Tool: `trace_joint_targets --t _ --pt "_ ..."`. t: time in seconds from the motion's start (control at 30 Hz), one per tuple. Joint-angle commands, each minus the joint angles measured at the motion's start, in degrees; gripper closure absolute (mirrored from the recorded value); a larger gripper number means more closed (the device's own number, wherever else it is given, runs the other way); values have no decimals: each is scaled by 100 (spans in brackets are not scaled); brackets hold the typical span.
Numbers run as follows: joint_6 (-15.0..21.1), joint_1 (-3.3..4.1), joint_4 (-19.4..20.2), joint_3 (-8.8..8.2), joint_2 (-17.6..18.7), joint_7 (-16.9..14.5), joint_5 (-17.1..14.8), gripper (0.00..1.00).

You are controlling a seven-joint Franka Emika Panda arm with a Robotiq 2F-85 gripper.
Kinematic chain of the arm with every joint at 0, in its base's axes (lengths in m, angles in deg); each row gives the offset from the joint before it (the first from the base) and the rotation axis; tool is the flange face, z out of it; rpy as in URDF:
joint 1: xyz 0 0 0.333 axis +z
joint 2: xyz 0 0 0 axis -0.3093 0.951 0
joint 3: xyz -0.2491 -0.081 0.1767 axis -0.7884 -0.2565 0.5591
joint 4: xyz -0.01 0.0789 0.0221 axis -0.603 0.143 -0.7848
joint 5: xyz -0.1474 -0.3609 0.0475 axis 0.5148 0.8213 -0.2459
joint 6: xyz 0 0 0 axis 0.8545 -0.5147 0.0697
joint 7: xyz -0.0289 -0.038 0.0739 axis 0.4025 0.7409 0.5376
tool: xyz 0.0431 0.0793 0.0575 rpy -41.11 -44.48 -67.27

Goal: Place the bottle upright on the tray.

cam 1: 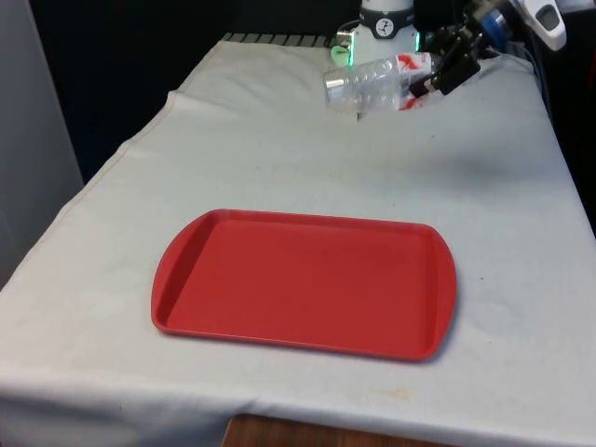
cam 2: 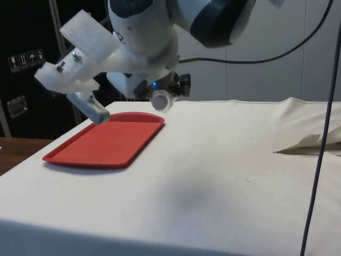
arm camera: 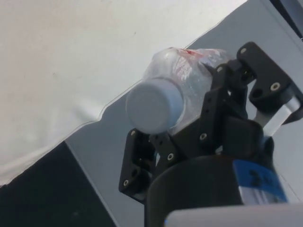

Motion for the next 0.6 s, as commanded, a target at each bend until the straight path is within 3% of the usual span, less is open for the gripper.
trace_joint_targets --t 0.0,0.4,0.43,0.57 --pt "-17 -17 -17 0 -46 -92 -86 67" --pt "-178 -23 -212 -17 -246 -493 -378 67" --pt "-160 -11 -189 -17 -212 -413 -298 67" --pt "-241 -23 -309 -34 -298 -642 -487 67"
